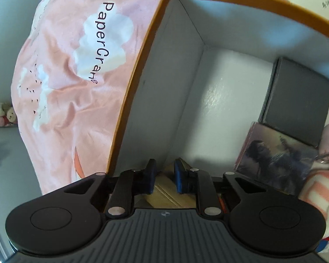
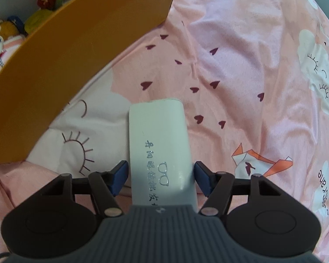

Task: Organize objects
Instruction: 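Lower the gold cube box into the box with the left tool while the right carries the white box, then open the left tool while the right lowers the white box into the box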

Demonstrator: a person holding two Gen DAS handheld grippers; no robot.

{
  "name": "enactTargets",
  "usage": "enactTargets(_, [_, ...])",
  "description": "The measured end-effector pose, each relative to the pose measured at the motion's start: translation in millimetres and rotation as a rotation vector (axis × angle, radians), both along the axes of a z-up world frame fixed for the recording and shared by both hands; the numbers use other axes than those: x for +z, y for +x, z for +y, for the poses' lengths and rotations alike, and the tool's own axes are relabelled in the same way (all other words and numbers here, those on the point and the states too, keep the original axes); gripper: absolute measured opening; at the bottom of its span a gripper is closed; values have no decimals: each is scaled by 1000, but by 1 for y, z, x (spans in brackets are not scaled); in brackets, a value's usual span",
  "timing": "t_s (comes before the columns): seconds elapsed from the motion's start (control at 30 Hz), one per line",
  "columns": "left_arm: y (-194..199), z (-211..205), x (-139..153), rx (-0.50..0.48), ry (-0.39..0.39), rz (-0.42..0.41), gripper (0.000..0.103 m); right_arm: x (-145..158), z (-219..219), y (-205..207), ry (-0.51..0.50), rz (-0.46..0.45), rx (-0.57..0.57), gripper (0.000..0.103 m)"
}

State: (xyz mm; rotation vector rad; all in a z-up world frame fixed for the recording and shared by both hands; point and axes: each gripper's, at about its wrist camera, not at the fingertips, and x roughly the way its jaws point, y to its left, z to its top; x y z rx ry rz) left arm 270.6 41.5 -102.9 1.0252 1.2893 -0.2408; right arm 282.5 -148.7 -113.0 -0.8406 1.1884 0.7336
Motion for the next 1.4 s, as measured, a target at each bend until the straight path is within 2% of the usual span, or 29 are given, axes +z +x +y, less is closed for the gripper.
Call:
enactTargets(0.17, [1, 4, 0, 25, 51, -6, 23, 1, 0, -3, -12, -21, 29, 62])
enactTargets(0.4, [0, 2, 1, 66, 36, 0, 25, 23, 8, -23, -20, -122, 152, 62])
enactTargets(0.5, [0, 12, 13, 110, -53, -35, 25, 40, 11, -30, -29, -187, 196, 62])
enactTargets(0.6, [-1, 22, 38, 167, -188, -80, 25, 62, 13, -35, -33, -246, 233, 62])
enactTargets(0.7, [-8, 28, 64, 207, -289, -115, 25, 89, 21, -41, -19, -304, 269, 62])
enactTargets(0.87, [-16, 40, 93, 235, -345, -184, 31, 133, 51, -55, 31, -390, 380, 62])
enactTargets(1.0, [-24, 56, 104, 240, -367, -235, 31, 151, 94, -64, 87, -411, 497, 62])
enactTargets(1.1, [-27, 75, 108, 278, -405, -277, 32, 148, 128, -71, 104, -414, 611, 62])
enactTargets(1.23, [-37, 89, 113, 290, -419, -312, 32, 132, 169, -67, 97, -364, 705, 62])
enactTargets(1.4, [-41, 96, 110, 277, -457, -321, 32, 98, 197, -49, 40, -288, 725, 62])
